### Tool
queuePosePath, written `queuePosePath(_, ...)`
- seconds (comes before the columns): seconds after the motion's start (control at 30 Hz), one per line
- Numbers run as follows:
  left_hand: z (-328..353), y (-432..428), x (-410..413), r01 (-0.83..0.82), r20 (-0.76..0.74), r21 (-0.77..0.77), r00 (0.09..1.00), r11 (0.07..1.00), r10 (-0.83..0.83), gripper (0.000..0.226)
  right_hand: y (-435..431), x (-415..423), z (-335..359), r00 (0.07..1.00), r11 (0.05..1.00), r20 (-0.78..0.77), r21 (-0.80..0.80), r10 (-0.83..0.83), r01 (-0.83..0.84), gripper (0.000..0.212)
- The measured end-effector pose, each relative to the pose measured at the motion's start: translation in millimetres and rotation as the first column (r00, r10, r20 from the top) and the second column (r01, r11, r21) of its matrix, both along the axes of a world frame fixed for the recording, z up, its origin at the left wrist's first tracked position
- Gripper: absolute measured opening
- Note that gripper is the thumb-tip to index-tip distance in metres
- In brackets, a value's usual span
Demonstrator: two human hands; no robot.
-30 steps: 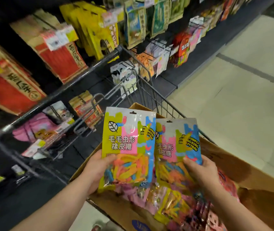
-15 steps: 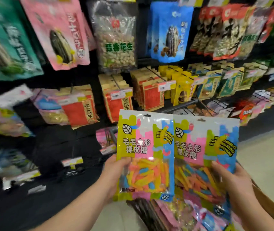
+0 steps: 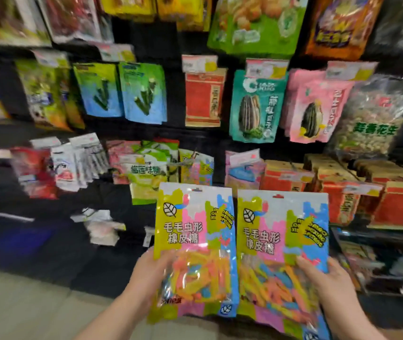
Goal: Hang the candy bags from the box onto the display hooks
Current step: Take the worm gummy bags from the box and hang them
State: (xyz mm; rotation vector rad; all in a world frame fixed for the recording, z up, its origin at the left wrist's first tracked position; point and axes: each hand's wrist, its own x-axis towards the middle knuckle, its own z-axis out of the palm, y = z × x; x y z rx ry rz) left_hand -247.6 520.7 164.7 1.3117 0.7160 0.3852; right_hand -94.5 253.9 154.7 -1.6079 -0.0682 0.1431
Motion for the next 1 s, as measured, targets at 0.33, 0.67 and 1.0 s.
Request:
queuePosePath(0.33, -44.4, 104.3, -64.8, -0.218, 0.005, -0.068, 0.976, 0.974, 0.219, 0.017, 128.5, -24.3, 1.0, 0.974, 0.973, -0.023, -0.022, 0.227, -0.228, 0.012)
queuePosePath(0.67, -52.1, 160.7, -22.7, -0.334, -0.092, -0.077, 0.940, 0.939, 0.327, 0.011, 210.9, 51.9, -25.6, 0.952, 0.960, -0.135, -0.004, 0.276, -0.279, 0.010)
queuePosePath(1.0, -49.6, 190.7, 46.7, -0.377, -0.139, -0.139, 0.923, 0.916, 0.358, 0.015, 264.0, 126.1, -48.7, 0.920, 0.941, -0.206, 0.006, 0.332, -0.339, 0.004)
